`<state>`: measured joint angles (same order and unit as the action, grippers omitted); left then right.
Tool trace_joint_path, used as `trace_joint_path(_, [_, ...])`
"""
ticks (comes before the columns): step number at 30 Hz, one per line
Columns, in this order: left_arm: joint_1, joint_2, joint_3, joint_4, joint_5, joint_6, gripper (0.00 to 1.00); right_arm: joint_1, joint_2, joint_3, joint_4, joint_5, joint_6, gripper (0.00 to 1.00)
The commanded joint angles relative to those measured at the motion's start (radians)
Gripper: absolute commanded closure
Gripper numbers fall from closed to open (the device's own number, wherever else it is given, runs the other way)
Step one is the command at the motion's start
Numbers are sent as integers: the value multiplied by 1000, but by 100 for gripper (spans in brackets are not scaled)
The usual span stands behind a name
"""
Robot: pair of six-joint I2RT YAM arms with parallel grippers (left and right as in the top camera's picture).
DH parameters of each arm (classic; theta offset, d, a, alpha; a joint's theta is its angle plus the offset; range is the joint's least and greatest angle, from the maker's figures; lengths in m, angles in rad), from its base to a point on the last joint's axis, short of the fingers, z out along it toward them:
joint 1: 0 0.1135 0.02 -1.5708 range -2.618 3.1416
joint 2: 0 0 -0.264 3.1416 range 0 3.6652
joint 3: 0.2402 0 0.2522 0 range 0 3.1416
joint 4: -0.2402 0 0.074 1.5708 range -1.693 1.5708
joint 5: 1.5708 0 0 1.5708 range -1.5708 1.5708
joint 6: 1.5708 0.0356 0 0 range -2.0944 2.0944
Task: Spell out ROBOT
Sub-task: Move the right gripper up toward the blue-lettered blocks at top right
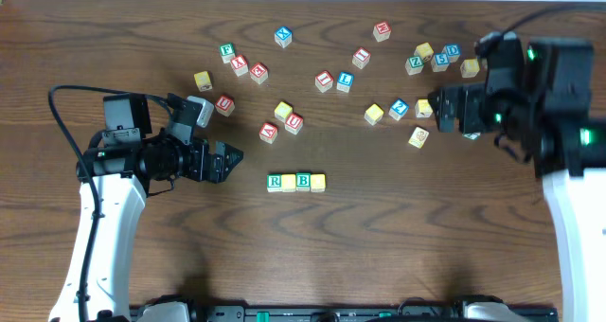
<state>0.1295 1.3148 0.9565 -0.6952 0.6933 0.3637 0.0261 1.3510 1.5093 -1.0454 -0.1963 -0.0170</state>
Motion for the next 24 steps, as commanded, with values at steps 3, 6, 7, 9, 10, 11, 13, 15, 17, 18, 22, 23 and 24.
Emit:
trace_joint_path(3, [5,-5,10,0,2,9,2,-6,237,252,-188,82,43,1])
trace_joint_path(6, [5,-5,10,0,2,9,2,-7,358,354,-270,83,0,1])
trace_joint_path(7, [5,-5,10,0,2,9,2,-10,394,380,-291,97,6,1])
trace_joint_path(9, [5,-5,10,1,2,9,2,-18,452,422,-335,119,28,1])
trace_joint_path(10, [5,-5,10,0,2,9,2,-22,481,438,-355,118,27,1])
trace_joint_path(11, [5,-5,10,1,2,9,2,-27,506,450,-367,118,26,1])
trace_joint_path(13, [5,-5,10,0,2,9,2,-36,547,462,-381,115,23,1])
trace_joint_path(15, [5,-5,10,0,2,9,2,-54,582,468,-386,116,23,1])
trace_joint_path(17, [5,-5,10,0,2,9,2,-80,610,470,-381,116,24,1])
trace_joint_path(18, [5,-5,10,0,2,9,2,-96,623,472,-381,115,24,1])
trace_joint_path(22, [5,-5,10,0,2,9,2,-160,668,473,-383,115,24,1])
trace_joint_path(23, [5,-5,10,0,2,9,2,-175,680,473,-383,115,24,1])
trace_joint_path(24, [5,-5,10,0,2,9,2,-187,688,473,-383,114,24,1])
